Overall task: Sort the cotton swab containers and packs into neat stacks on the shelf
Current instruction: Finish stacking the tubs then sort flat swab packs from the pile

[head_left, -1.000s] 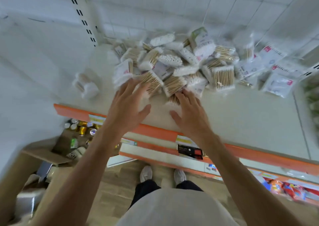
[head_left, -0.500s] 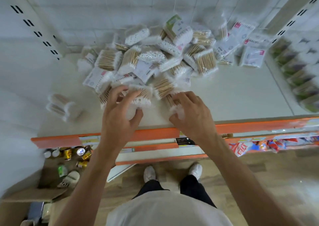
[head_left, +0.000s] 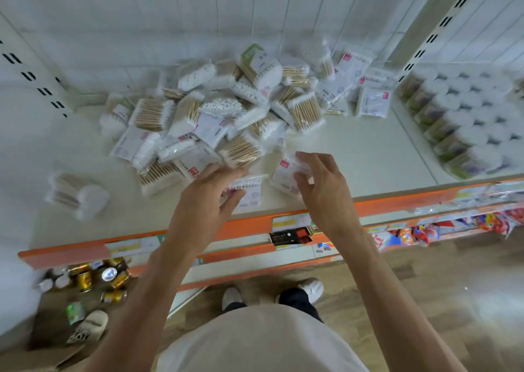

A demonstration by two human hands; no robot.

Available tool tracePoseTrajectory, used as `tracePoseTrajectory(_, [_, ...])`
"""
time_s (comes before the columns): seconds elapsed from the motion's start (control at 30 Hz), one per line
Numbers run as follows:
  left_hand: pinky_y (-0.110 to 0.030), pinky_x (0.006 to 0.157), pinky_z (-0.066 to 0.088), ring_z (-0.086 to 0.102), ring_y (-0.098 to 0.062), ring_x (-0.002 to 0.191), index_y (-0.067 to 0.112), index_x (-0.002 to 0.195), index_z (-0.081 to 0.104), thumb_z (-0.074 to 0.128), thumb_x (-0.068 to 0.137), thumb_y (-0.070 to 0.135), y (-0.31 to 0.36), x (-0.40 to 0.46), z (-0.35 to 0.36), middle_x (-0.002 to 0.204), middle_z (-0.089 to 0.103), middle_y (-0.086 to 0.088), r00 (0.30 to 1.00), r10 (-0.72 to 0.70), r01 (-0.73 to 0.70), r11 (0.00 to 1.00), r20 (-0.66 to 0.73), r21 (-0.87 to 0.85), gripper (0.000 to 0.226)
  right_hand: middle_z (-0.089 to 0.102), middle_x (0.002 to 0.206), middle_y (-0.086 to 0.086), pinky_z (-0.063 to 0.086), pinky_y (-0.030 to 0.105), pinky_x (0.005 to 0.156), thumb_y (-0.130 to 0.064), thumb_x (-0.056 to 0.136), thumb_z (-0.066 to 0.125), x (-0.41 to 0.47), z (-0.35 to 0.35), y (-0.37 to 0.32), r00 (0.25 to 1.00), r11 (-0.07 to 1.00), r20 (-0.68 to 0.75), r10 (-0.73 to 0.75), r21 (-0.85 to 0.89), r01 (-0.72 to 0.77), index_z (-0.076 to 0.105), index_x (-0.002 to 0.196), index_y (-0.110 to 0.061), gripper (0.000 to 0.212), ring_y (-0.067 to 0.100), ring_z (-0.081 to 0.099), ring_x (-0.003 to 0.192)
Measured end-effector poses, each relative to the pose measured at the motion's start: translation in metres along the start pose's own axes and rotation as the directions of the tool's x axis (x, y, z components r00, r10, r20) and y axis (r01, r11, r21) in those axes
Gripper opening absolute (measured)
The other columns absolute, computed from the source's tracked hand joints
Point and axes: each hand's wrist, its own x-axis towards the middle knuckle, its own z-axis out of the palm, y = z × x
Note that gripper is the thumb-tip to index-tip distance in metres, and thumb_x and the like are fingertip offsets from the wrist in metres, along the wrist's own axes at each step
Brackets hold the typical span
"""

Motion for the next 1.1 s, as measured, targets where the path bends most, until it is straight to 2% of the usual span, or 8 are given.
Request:
tracePoseTrajectory(0.2, [-0.036,0.084,0.055,0.063,-0.019,0.100,0.026,0.134,0.061,0.060,0.099,0.030,-0.004,0.003,0.007,0.112,0.066,-0.001,0.999,-0.039,0.040,0.997,0.016,-0.070,0.035,0.054,0.133,-0.002,0.050,0.029,0.091,-0.015,0.101,0.057,0.006,-0.002,-0.005,0.999,0.999,-0.024,0.027,0.044,-0.025,0.058,0.138,-0.024,0.039,0.021,0.065,0.101])
tracePoseTrajectory(0.33, [-0.042,0.085,0.057,0.063,-0.019,0.102,0.027,0.137,0.058,0.064,0.095,0.025,-0.009,0.005,0.007,0.120,0.065,-0.001,0.998,-0.023,0.029,0.994,0.064,-0.102,0.042,0.057,0.133,-0.005,0.053,0.036,0.091,-0.013,0.100,0.056,-0.001,0.002,-0.005,0.997,0.997,-0.063,0.048,0.056,-0.044,0.059,0.137,-0.026,0.040,0.019,0.064,0.100])
tracePoseTrajectory(0.53, [-0.018,0.090,0.052,0.061,-0.010,0.111,0.034,0.141,0.052,0.067,0.094,0.012,-0.009,-0.006,0.003,0.133,0.059,0.011,0.990,-0.062,0.081,0.986,0.129,-0.147,0.054,0.056,0.134,-0.004,0.054,0.036,0.089,-0.011,0.100,0.055,0.002,0.008,-0.003,0.999,0.999,-0.044,0.008,0.047,-0.006,0.058,0.138,-0.025,0.041,0.022,0.066,0.101])
tracePoseTrajectory(0.67, [-0.037,0.085,0.060,0.066,-0.010,0.101,0.032,0.139,0.055,0.067,0.095,0.020,-0.001,-0.010,0.016,0.124,0.060,0.016,0.996,-0.069,0.079,0.981,0.064,-0.177,0.047,0.060,0.128,-0.006,0.055,0.032,0.088,-0.010,0.098,0.060,0.005,-0.004,0.009,0.995,0.991,0.002,-0.101,0.089,0.101,0.063,0.134,-0.023,0.038,0.012,0.064,0.091])
tracePoseTrajectory(0.77, [-0.034,0.082,0.060,0.067,-0.008,0.095,0.031,0.138,0.057,0.067,0.095,0.020,0.023,-0.004,0.037,0.116,0.064,0.011,0.997,-0.054,0.064,0.979,0.059,-0.191,0.045,0.061,0.126,-0.006,0.057,0.033,0.085,-0.009,0.098,0.060,0.001,-0.042,0.036,0.985,0.981,-0.057,-0.165,0.094,0.170,0.064,0.133,-0.023,0.038,0.013,0.066,0.093])
tracePoseTrajectory(0.9, [-0.020,0.084,0.057,0.066,-0.005,0.093,0.033,0.138,0.056,0.067,0.095,0.019,0.076,0.016,0.073,0.116,0.067,0.005,0.989,-0.011,0.048,0.969,0.150,-0.241,0.046,0.064,0.121,-0.006,0.052,0.022,0.081,-0.013,0.097,0.062,-0.025,-0.104,0.091,0.989,0.992,-0.138,-0.055,0.107,0.070,0.062,0.131,-0.022,0.035,0.010,0.067,0.089])
tracePoseTrajectory(1.0, [-0.031,0.084,0.059,0.067,-0.009,0.095,0.036,0.137,0.055,0.067,0.095,0.021,0.118,0.029,0.112,0.116,0.068,0.004,0.967,0.054,0.007,0.971,0.248,-0.238,0.046,0.066,0.115,-0.005,0.052,0.024,0.078,-0.013,0.097,0.062,-0.055,-0.138,0.135,0.987,0.993,-0.153,0.038,0.113,-0.021,0.061,0.127,-0.020,0.031,0.010,0.066,0.088])
tracePoseTrajectory(1.1, [-0.034,0.082,0.059,0.068,-0.013,0.099,0.035,0.136,0.055,0.068,0.094,0.019,0.158,0.034,0.155,0.116,0.068,0.006,0.938,0.128,-0.043,0.965,0.321,-0.259,0.046,0.064,0.111,-0.007,0.047,0.008,0.076,-0.010,0.096,0.063,-0.089,-0.162,0.174,0.974,0.983,-0.182,0.133,0.153,-0.106,0.063,0.126,-0.019,0.031,0.009,0.065,0.088])
